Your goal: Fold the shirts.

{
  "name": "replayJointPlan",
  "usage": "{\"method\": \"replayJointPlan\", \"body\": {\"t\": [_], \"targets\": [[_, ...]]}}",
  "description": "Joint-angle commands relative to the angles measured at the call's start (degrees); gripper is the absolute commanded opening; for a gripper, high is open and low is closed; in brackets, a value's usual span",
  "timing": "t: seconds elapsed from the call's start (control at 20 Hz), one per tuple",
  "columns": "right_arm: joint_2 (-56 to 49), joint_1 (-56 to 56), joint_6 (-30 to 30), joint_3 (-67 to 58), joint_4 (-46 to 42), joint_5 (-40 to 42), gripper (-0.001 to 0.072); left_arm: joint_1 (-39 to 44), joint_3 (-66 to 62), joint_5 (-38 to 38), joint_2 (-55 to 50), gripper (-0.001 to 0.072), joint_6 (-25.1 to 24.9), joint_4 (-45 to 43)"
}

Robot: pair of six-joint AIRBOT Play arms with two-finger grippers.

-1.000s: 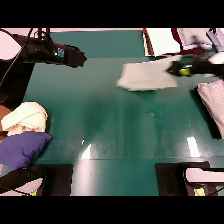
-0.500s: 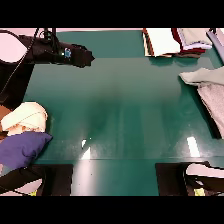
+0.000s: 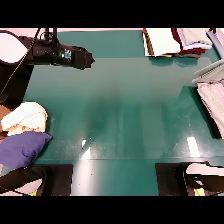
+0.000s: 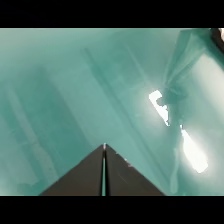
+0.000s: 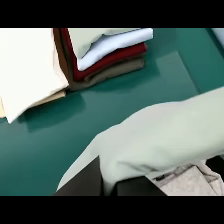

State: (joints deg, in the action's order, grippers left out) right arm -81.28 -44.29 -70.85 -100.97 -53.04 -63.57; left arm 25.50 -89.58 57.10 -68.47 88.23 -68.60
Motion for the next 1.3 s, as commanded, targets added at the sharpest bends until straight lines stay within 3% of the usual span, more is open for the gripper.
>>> {"method": "replayJointPlan", "body": {"t": [0.0,0.5,0.55,0.7,0.75,0.85,1.0,1.25], "targets": [[1.8,-1.9,-0.1,0.5,-3.1,-4.5,0.0013,0.0,0.0,0.7,0.0,0.0024,-0.2,-0.2],[22.1,-14.6,0.0,32.1,-18.9,-6.1,0.0020,0.0,0.0,0.9,0.0,0.0025,-1.8,-0.3],[23.5,-15.9,0.0,34.7,-19.8,-6.1,0.0079,0.0,0.0,0.9,0.0,0.0024,-2.2,-0.3],[26.0,-19.6,-0.1,39.3,-23.3,-5.5,0.0466,0.0,0.0,1.0,0.0,0.0024,-3.2,-0.3],[26.5,-20.7,-0.1,39.8,-23.4,-5.5,0.0514,0.0,0.0,0.9,0.0,0.0025,-3.2,-0.3],[27.6,-21.2,-0.2,39.9,-20.0,-4.9,0.0514,0.0,0.0,0.9,0.0,0.0024,-3.2,-0.3],[29.5,-16.7,-0.2,39.9,-7.2,-2.8,0.0513,0.0,0.0,0.9,0.0,0.0025,-3.2,-0.1],[33.2,5.9,-0.2,39.9,0.5,-0.4,0.0512,0.0,0.0,0.3,0.0,0.0025,-3.2,-0.5]]}}
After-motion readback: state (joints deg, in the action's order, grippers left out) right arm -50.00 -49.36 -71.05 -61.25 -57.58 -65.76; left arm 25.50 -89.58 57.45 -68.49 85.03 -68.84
